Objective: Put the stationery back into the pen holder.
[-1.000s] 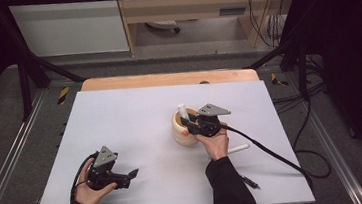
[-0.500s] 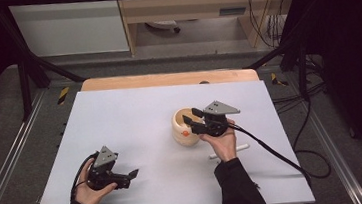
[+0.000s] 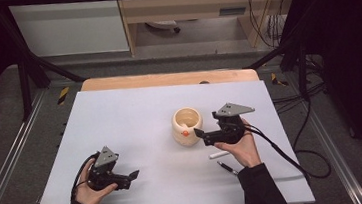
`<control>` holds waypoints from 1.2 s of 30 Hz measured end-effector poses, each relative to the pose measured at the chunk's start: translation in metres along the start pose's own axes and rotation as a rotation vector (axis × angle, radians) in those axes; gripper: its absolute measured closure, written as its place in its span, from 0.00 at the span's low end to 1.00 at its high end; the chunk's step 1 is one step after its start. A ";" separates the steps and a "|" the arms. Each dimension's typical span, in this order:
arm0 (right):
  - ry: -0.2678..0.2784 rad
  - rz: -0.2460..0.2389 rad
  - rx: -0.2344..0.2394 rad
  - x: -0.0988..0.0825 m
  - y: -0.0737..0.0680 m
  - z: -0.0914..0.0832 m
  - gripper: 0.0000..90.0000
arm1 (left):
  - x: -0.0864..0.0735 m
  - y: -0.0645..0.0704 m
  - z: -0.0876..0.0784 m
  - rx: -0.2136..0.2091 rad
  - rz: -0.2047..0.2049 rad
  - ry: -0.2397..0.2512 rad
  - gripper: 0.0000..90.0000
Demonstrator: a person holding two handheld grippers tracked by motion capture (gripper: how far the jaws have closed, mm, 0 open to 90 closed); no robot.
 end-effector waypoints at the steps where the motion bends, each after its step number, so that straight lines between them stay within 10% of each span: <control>1: -0.014 -0.003 -0.003 -0.003 0.001 -0.002 0.08 | 0.000 0.000 0.000 0.000 0.000 -0.002 0.03; 22: -0.179 -0.052 0.014 -0.045 0.022 -0.029 0.03 | -0.002 0.000 0.000 0.001 0.001 -0.008 0.03; 36: -0.137 0.007 0.002 -0.072 0.030 -0.038 0.03 | 0.002 0.010 0.007 -0.031 0.009 -0.021 0.03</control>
Point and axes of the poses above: each handheld gripper's, and its own axes: z roughly forward along the jaws, x roughly out of its top, y roughly to its right, the point moved 5 cm from there along z, roughly forward along the jaws, and after that the axes turned 3 degrees about y, right-handed, at the moved point
